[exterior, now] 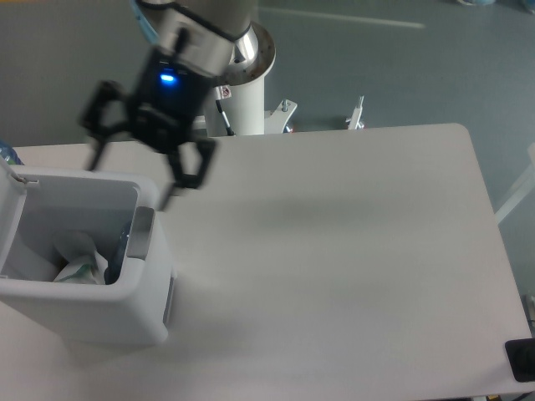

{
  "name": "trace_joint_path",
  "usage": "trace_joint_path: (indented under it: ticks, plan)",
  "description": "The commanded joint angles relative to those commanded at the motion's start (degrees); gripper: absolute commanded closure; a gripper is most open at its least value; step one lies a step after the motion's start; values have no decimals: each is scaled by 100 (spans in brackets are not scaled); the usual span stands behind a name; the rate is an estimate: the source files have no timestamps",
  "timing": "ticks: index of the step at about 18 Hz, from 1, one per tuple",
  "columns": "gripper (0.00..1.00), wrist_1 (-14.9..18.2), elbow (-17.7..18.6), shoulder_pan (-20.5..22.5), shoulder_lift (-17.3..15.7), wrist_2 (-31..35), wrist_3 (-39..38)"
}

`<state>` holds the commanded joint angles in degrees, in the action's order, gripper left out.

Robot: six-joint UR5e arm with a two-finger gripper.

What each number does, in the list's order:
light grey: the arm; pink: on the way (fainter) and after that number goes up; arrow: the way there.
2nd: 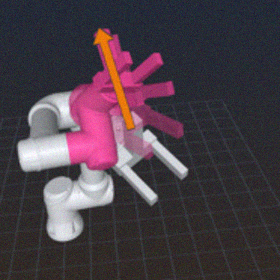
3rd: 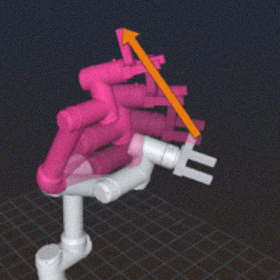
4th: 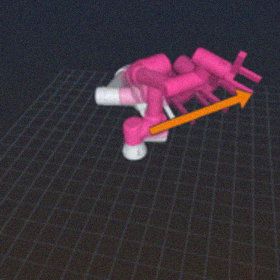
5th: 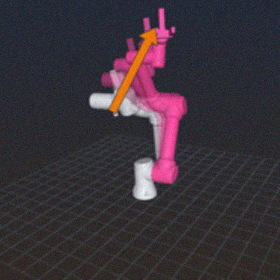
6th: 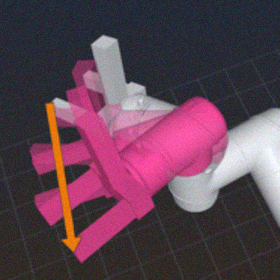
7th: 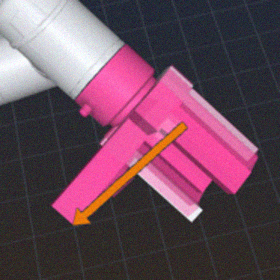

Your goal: Place the trash in the trash can

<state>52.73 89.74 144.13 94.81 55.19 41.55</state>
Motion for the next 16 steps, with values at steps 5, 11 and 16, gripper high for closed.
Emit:
trace_joint_path:
  ticks: [5, 11, 16]
  plan:
    - [0, 114, -133, 484, 792, 1640, 940]
    - [0, 641, -168, 1195, 1240, 2549, 2003]
    - [0, 712, -308, 1196, 1628, 3473, 3032]
